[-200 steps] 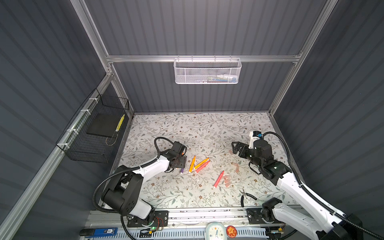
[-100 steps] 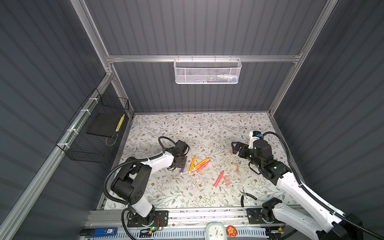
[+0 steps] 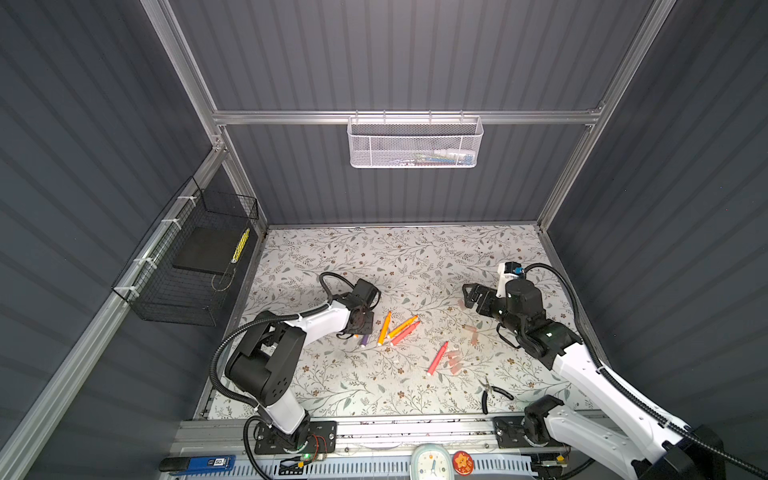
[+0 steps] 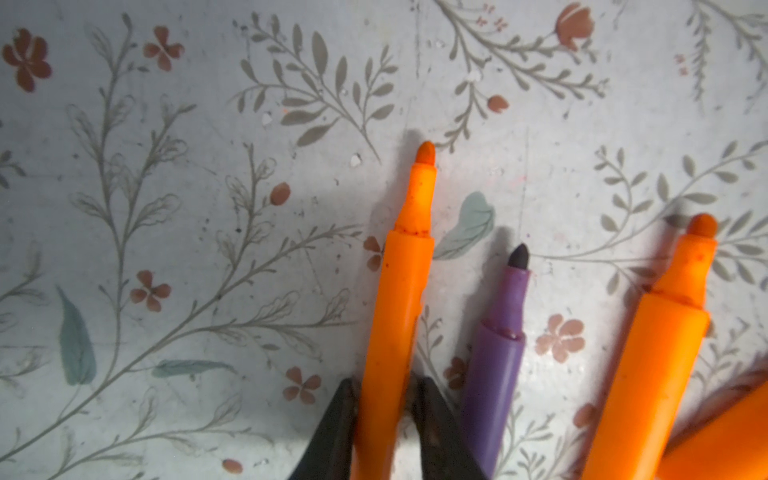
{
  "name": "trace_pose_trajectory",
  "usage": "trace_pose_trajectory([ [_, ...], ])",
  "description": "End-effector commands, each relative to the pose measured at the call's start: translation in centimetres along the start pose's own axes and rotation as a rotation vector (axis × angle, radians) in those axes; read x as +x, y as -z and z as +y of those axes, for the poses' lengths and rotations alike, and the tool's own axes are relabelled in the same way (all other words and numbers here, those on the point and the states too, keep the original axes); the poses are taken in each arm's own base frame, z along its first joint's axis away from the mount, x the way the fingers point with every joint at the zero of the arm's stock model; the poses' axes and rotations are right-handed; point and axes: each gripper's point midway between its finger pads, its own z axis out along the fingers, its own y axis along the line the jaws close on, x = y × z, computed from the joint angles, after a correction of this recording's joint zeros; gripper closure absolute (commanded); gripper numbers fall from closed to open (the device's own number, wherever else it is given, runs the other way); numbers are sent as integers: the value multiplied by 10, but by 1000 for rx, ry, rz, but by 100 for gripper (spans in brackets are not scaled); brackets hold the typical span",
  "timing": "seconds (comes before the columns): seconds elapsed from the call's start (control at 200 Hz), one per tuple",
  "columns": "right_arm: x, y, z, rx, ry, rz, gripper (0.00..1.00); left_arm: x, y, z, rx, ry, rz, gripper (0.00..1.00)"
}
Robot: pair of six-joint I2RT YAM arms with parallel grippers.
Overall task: Insert the pens into the pen caps
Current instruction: 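Close the left gripper on the orange marker and lift it upright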
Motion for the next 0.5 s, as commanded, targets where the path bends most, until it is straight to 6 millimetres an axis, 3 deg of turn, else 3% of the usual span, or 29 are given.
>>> trace_pose_trajectory([
  [0.0, -9, 5, 3, 3, 9, -26, 1, 7, 2, 8, -18, 6, 19, 76],
  [0.105, -8, 5, 3, 2, 0, -29, 1, -1, 16, 8, 4, 11, -48, 81],
  [0.185, -8, 5, 3, -5, -8, -36, 1, -13, 36, 11, 9, 25, -125, 91],
  [0.275, -8, 6, 4, -15, -13, -45, 1, -32, 68, 16, 23, 69, -240, 100],
  [0.495, -11, 12, 4, -25, -15, -74, 1, -83, 161, 18, 121, 218, -522, 100],
])
